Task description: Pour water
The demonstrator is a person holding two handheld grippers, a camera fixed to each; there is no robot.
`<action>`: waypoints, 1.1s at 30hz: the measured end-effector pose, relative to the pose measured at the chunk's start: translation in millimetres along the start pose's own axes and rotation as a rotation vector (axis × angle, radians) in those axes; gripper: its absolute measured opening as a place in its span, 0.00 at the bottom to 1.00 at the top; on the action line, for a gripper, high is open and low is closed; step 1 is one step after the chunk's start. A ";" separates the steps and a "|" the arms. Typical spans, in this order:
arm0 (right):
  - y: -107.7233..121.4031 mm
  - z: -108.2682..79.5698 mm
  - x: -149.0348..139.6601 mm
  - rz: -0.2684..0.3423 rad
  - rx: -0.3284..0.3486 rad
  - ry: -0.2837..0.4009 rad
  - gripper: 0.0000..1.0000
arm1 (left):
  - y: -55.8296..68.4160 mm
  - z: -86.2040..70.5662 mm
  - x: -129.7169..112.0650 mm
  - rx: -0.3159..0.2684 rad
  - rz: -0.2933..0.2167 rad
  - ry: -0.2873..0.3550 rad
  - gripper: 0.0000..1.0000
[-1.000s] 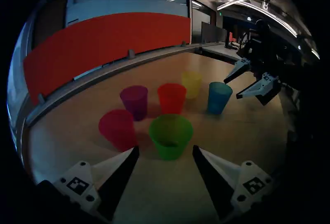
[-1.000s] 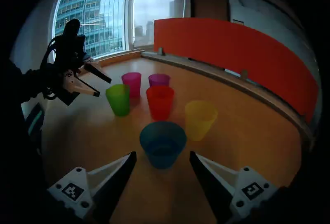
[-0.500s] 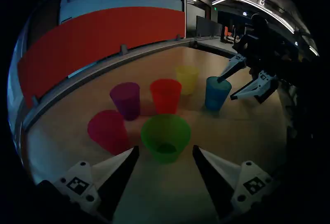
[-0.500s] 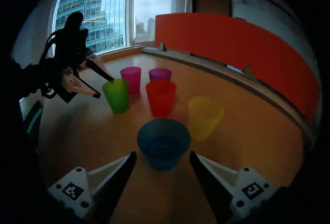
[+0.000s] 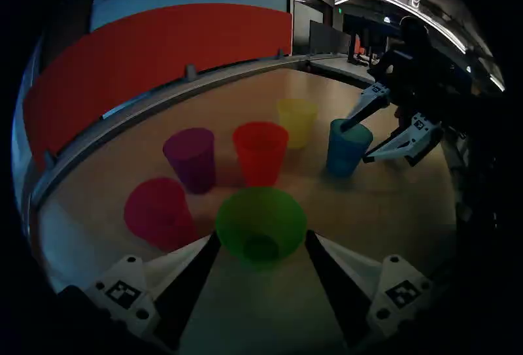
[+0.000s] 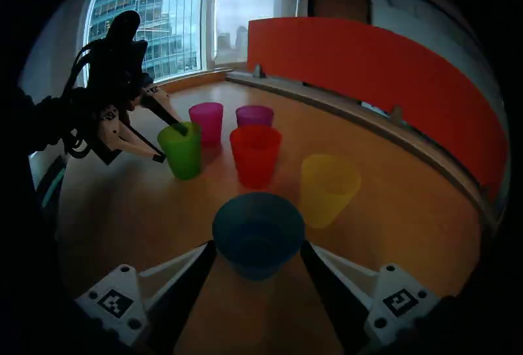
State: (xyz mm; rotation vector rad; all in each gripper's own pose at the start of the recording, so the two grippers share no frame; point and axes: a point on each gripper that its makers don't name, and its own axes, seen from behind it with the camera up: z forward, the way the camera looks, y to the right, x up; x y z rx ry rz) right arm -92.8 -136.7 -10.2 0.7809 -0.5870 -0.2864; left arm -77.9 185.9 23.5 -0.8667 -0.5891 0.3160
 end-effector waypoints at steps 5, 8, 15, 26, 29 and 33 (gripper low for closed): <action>0.7 4.3 2.6 -0.002 0.001 -0.001 1.00 | -3.8 5.8 2.7 0.008 -0.004 0.006 0.97; 0.8 5.6 4.2 -0.006 0.002 -0.001 1.00 | -6.0 8.3 3.8 0.010 -0.008 0.010 0.97; 1.1 7.0 6.1 -0.008 0.004 -0.003 1.00 | -9.1 11.5 7.4 0.014 -0.012 0.019 0.97; 1.5 8.0 5.6 -0.010 0.005 -0.005 1.00 | -8.8 12.9 9.0 0.018 -0.007 0.020 0.87; 0.7 7.9 6.0 -0.010 0.006 -0.003 1.00 | -8.4 12.3 8.8 0.018 -0.002 0.017 0.87; 0.6 8.7 5.9 -0.011 0.004 -0.001 1.00 | -7.2 11.7 8.5 0.017 0.003 0.013 0.87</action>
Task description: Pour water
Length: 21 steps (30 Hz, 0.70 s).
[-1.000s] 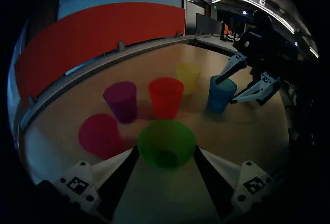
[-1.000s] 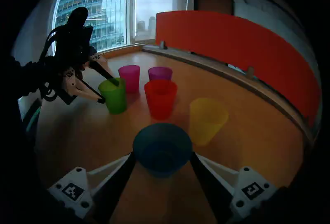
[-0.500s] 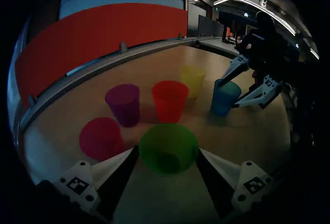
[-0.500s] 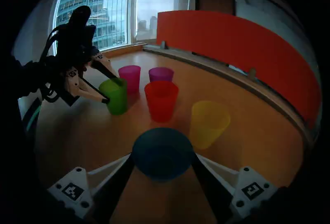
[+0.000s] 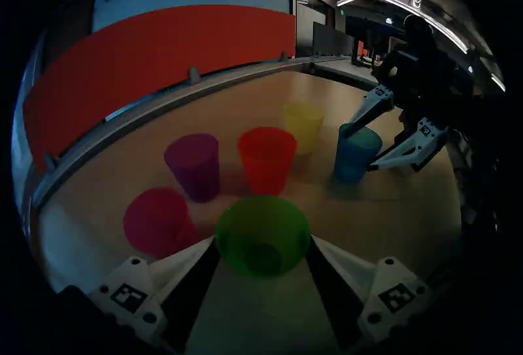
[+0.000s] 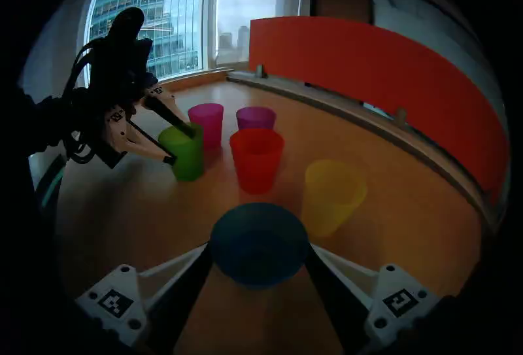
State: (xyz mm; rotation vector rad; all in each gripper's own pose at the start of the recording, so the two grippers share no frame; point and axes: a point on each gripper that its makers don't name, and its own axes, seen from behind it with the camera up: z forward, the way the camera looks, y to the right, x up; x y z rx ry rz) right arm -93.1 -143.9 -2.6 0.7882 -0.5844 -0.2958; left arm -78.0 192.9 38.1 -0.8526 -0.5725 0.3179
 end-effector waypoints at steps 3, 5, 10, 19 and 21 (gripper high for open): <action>1.0 1.2 0.8 -0.001 -0.005 0.005 1.00 | 1.1 -0.1 -0.3 -0.001 0.004 -0.001 0.87; 1.3 2.1 1.8 0.001 -0.007 0.010 0.99 | 1.3 -0.2 -0.4 0.000 0.007 -0.001 0.87; -0.2 3.0 3.2 0.012 -0.003 0.020 0.92 | 1.7 -0.6 -1.1 0.001 0.011 -0.002 0.87; 1.0 1.2 4.1 0.035 -0.003 0.033 0.91 | 1.7 -1.8 -0.6 0.004 0.015 0.001 0.87; 1.2 0.4 4.7 0.038 -0.004 0.037 0.91 | 2.5 -2.5 0.5 0.004 0.015 0.005 0.87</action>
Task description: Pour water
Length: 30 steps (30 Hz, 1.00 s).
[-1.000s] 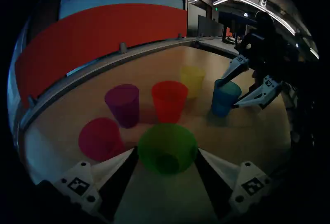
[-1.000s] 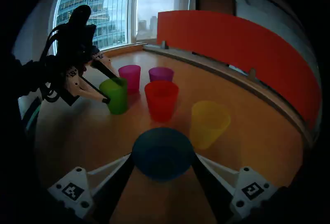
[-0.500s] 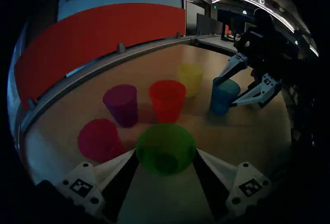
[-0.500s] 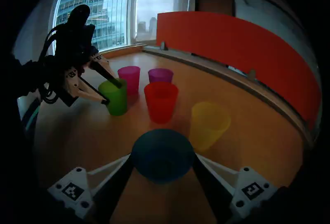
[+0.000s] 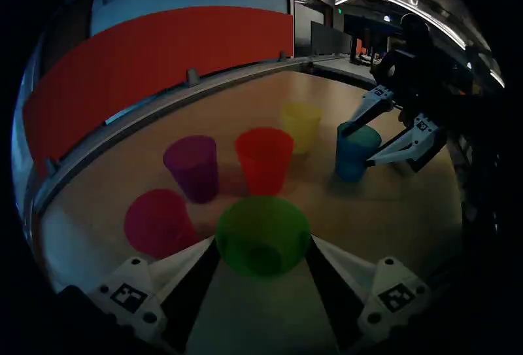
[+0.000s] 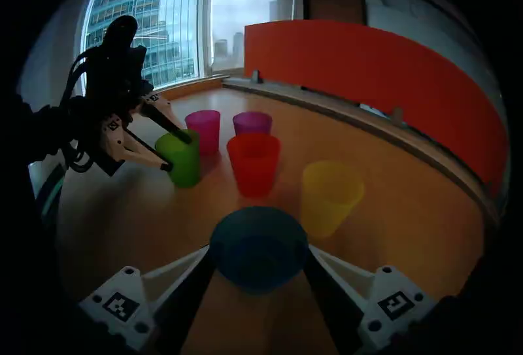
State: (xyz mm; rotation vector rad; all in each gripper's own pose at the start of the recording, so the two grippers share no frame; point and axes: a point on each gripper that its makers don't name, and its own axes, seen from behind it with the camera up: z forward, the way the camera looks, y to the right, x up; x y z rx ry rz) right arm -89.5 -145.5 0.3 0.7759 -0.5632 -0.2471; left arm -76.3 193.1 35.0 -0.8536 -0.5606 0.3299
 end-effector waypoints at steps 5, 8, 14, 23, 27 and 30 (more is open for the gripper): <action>0.1 -2.2 5.9 0.006 -0.005 0.020 0.91 | 2.8 -3.1 5.0 -0.004 -0.007 0.018 0.86; 0.4 -4.6 13.1 0.006 -0.009 0.040 0.91 | 4.0 -5.9 8.9 -0.004 -0.007 0.031 0.87; -1.0 -11.2 30.2 0.001 -0.016 0.085 0.91 | 4.2 -14.6 22.4 0.005 -0.012 0.077 0.87; -3.1 -22.2 56.3 -0.008 -0.034 0.154 0.91 | 0.8 -28.9 43.9 0.026 -0.031 0.150 0.87; -3.8 -27.6 68.2 -0.015 -0.044 0.188 0.91 | -0.8 -38.4 56.7 0.033 -0.037 0.194 0.87; -3.6 -32.9 78.2 -0.020 -0.053 0.213 0.91 | -1.2 -46.6 66.2 0.036 -0.040 0.224 0.86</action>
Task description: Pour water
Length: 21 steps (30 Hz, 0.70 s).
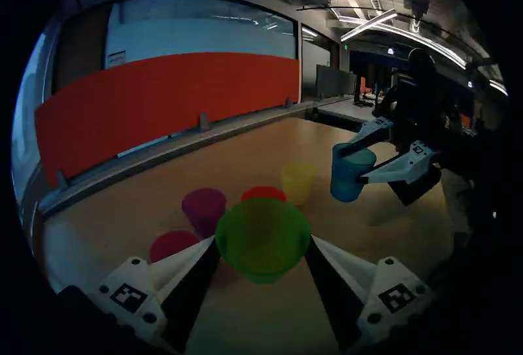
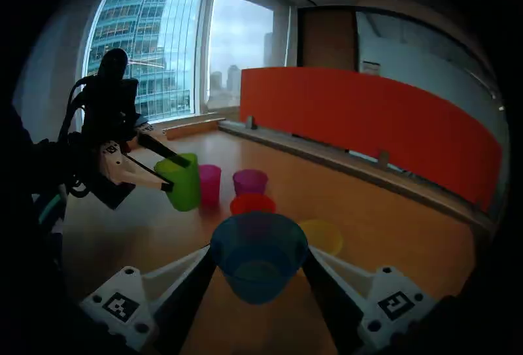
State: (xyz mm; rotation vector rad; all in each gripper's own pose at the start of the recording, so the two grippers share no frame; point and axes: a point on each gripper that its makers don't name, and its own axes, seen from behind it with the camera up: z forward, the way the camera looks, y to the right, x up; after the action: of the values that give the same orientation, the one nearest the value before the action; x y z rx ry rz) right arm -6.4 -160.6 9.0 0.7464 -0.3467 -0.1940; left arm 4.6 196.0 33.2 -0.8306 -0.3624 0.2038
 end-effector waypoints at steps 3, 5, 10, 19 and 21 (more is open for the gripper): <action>0.4 -4.4 12.8 -0.004 -0.007 0.030 0.91 | -1.1 -6.1 10.9 0.009 0.001 0.029 0.87; 0.6 -7.3 21.3 -0.006 -0.011 0.050 0.91 | -2.3 -10.1 17.8 0.018 0.003 0.046 0.87; 1.4 -13.3 37.5 -0.010 -0.019 0.088 0.91 | -0.6 -18.4 32.2 0.025 0.005 0.083 0.87; -0.5 -21.6 62.1 -0.013 -0.022 0.147 0.91 | 6.2 -30.2 52.7 0.029 0.014 0.136 0.87; -1.2 -22.9 67.2 -0.015 -0.021 0.159 0.91 | 8.3 -32.1 55.6 0.028 0.015 0.145 0.87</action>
State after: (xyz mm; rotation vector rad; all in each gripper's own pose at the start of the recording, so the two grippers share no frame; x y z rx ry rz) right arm 64.3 -166.8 8.6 0.7390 -0.1881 -0.1509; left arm 68.0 197.1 20.2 -0.8158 -0.2171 0.1611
